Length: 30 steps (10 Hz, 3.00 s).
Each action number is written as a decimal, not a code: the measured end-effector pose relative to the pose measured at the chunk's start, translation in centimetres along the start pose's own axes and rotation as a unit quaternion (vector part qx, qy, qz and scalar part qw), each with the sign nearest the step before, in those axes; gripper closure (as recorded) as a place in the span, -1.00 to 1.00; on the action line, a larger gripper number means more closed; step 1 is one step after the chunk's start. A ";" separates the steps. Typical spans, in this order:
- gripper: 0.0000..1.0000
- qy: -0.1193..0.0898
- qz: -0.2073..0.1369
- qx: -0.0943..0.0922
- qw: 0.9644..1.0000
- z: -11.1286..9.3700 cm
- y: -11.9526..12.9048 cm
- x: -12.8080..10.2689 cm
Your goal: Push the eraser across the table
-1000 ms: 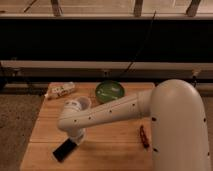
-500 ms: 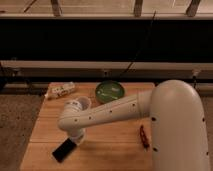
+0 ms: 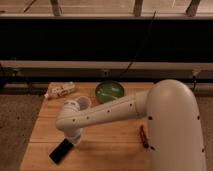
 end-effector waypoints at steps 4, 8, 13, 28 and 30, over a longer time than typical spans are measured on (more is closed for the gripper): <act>0.89 -0.009 -0.015 0.000 1.000 0.1 -0.9 -1.2; 0.89 -0.015 -0.030 -0.004 0.999 0.5 -1.4 -2.3; 0.89 -0.024 -0.047 -0.005 0.999 0.8 -2.1 -4.0; 0.89 -0.049 -0.112 0.000 0.992 0.9 -4.5 -9.1; 0.89 -0.051 -0.121 -0.001 0.991 0.9 -4.6 -9.9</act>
